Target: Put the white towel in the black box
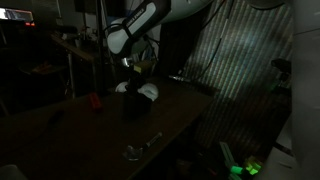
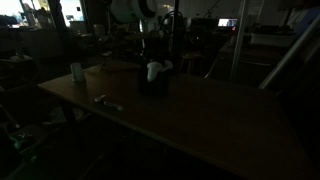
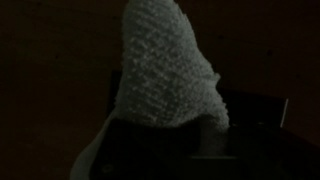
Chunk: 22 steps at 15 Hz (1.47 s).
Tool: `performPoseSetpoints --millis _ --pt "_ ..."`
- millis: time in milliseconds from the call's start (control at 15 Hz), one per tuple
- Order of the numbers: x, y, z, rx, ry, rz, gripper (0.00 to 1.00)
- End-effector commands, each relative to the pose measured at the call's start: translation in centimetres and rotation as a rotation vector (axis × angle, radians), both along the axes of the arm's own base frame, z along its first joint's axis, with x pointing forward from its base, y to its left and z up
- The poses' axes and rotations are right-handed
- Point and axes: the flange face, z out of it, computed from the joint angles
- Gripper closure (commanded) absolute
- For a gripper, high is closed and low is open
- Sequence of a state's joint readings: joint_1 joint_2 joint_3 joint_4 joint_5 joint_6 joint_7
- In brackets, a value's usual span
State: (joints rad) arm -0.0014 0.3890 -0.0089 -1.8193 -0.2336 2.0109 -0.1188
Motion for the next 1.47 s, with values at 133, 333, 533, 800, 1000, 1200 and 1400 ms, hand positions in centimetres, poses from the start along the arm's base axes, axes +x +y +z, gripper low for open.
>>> performPoseSetpoints --millis 133,333,533,800,1000,1200,1400 --pt "0.2 -1.3 -1.8 0.090 0.056 -0.015 1.00" --pt "0.0 -1.5 -1.8 0.179 0.069 -0.042 1.00" --pt "-0.2 -2.0 0.5 0.205 0.039 -0.077 0.67" --pt "-0.5 -2.4 4.1 0.189 -0.028 -0.076 0.35" --pt "-0.9 -2.5 7.3 0.168 -0.077 -0.068 0.14" --pt "-1.3 -2.4 10.3 0.150 -0.130 -0.060 0.00" --pt "-1.7 -2.4 12.4 0.107 -0.168 -0.047 0.32"
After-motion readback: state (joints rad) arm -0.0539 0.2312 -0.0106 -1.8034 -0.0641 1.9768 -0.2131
